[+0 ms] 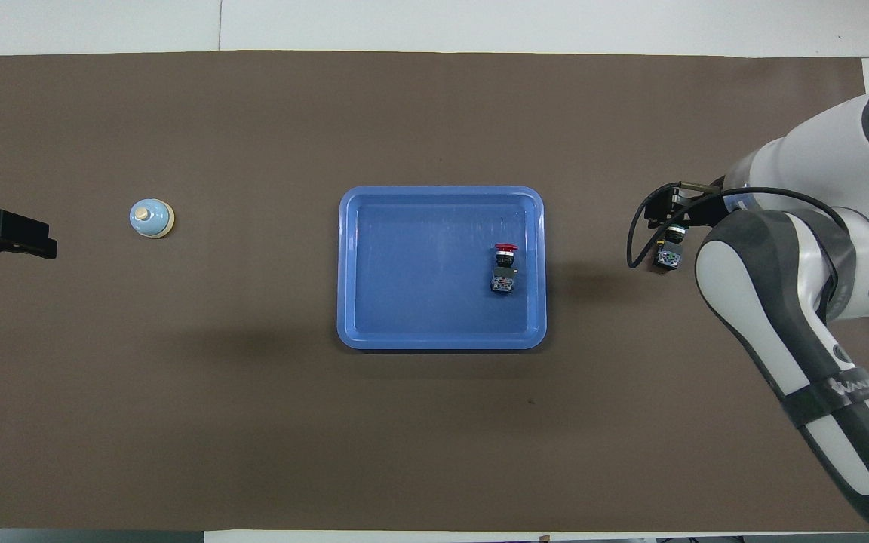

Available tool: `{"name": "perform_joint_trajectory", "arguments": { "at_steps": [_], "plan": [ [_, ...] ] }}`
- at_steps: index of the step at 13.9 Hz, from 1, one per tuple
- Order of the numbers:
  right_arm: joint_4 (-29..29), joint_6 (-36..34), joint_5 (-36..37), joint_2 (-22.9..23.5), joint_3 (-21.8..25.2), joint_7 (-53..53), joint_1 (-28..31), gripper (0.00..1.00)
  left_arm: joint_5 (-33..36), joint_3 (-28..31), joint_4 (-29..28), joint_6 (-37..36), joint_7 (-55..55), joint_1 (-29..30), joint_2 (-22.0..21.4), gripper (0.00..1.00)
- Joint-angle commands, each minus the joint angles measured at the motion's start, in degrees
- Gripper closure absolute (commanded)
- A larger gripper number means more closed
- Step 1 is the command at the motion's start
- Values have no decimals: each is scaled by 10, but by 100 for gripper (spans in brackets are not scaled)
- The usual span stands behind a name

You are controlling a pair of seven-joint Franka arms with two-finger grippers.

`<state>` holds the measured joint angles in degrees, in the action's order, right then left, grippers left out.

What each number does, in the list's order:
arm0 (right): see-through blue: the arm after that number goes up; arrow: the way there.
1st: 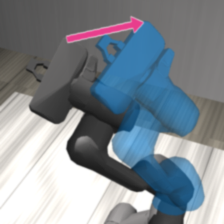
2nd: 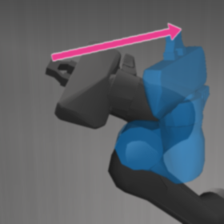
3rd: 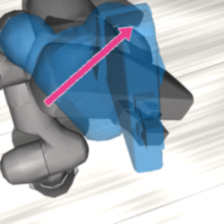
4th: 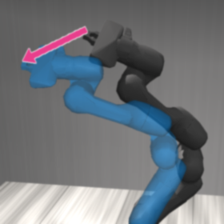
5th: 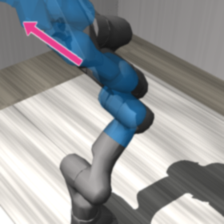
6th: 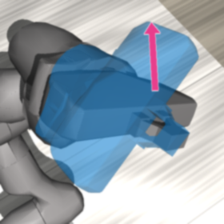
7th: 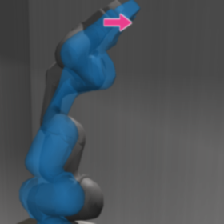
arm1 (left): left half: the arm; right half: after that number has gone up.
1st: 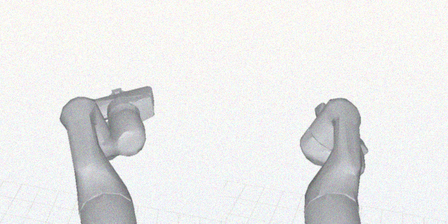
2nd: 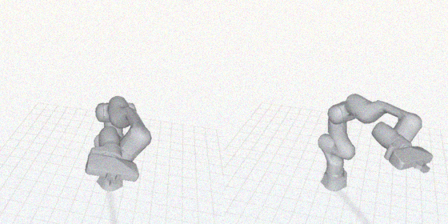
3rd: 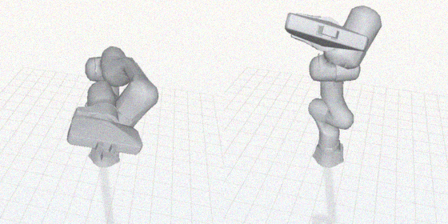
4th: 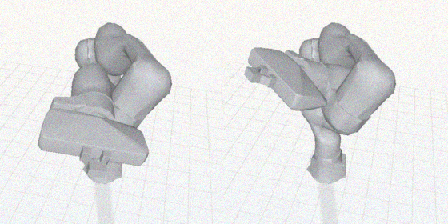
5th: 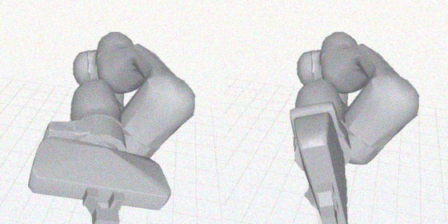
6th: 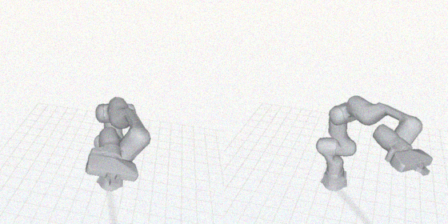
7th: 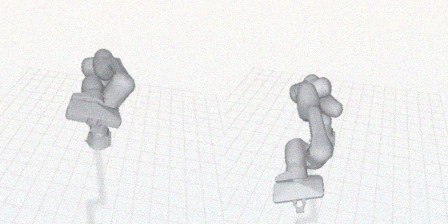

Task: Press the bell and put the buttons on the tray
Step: 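Move the right gripper back to the green button and grasp it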

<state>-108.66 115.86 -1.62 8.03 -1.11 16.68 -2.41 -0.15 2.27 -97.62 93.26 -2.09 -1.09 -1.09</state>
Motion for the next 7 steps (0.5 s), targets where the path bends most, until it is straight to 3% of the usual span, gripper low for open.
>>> {"name": "perform_joint_trajectory", "arguments": {
  "at_steps": [1, 7],
  "plan": [
    [-52, 30, 11, -20, -6, -9, 39, 0, 7, 1, -12, 0, -3, 0, -13, 0],
    [-166, 171, 12, -27, -7, -10, 54, 0, 7, 0, -12, 0, -3, 0, -13, 0]
  ]
}}
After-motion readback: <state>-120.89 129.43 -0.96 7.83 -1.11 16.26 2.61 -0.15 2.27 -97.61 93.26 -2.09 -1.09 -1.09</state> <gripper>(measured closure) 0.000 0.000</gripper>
